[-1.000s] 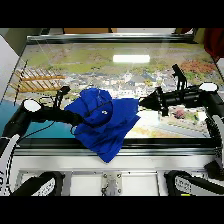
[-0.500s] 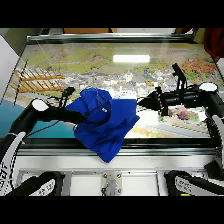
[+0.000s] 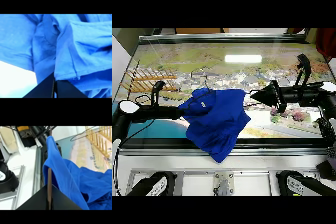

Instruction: Fold the clothes and pants, and hang the long-sleeved shirts on hangers.

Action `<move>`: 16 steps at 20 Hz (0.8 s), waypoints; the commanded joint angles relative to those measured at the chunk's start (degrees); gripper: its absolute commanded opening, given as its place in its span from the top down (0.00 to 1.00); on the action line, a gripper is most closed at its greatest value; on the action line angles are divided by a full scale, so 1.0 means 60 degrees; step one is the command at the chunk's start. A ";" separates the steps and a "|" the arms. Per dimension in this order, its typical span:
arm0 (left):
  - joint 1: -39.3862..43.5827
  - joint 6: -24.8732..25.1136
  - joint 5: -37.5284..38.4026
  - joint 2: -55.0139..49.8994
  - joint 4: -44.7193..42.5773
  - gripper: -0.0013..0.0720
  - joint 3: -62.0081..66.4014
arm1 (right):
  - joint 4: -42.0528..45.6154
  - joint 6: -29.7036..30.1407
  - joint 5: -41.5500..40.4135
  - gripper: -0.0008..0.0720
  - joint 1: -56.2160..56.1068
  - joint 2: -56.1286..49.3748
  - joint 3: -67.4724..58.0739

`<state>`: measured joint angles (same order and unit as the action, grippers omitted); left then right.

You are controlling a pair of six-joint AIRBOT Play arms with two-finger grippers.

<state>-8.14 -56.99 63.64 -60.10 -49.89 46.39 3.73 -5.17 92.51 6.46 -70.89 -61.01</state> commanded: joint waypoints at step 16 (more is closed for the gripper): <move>-0.0463 -0.0594 0.1005 0.0160 -0.0109 0.97 0.1355 | 0.0113 0.0138 -0.1038 0.99 0.0000 0.0087 -0.0004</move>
<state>-10.87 -58.50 67.53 -59.18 -50.11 50.35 1.45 -4.62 86.26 6.46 -70.41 -61.01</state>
